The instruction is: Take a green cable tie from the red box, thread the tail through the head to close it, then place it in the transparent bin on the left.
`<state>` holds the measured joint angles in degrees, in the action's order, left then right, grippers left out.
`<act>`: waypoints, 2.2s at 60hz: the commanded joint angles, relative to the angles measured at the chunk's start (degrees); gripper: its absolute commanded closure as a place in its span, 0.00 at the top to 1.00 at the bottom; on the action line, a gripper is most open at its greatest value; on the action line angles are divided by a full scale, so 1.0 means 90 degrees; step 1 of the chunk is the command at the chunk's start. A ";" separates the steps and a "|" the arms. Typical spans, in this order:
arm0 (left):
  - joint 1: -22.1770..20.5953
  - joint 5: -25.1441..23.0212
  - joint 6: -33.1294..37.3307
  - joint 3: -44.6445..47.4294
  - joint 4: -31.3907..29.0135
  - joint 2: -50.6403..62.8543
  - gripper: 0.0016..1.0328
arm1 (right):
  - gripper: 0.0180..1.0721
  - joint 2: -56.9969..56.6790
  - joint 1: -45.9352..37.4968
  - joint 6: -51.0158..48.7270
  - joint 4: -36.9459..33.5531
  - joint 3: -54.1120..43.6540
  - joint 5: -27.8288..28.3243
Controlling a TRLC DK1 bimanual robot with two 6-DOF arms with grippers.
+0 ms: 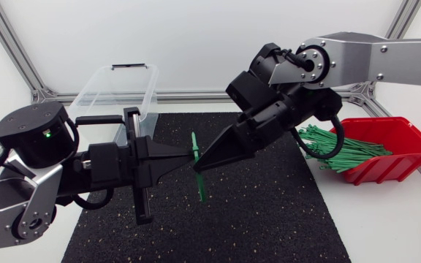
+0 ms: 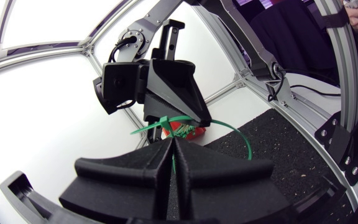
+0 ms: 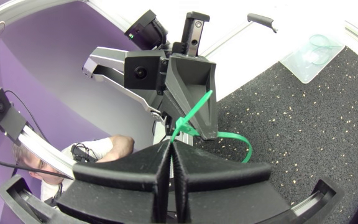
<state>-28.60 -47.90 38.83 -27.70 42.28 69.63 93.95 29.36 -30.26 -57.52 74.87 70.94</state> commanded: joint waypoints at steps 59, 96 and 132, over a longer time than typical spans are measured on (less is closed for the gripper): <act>0.0199 -0.0078 -0.0310 -0.0125 -0.0479 -0.0451 0.03 | 0.96 -0.0947 0.0077 0.0364 0.1498 -0.0829 -0.0958; -0.0025 -0.0010 -0.0398 -0.0037 -0.0743 -0.0617 0.03 | 0.95 -0.1328 0.0087 0.0540 0.1762 -0.0487 -0.1876; -0.0182 0.0156 -0.0252 0.0051 -0.0821 -0.0617 0.03 | 0.88 -0.0800 0.0028 0.0560 0.1879 0.0060 -0.1671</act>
<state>-29.82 -46.41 35.81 -27.90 34.94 64.86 85.14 29.78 -25.91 -40.47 74.08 55.44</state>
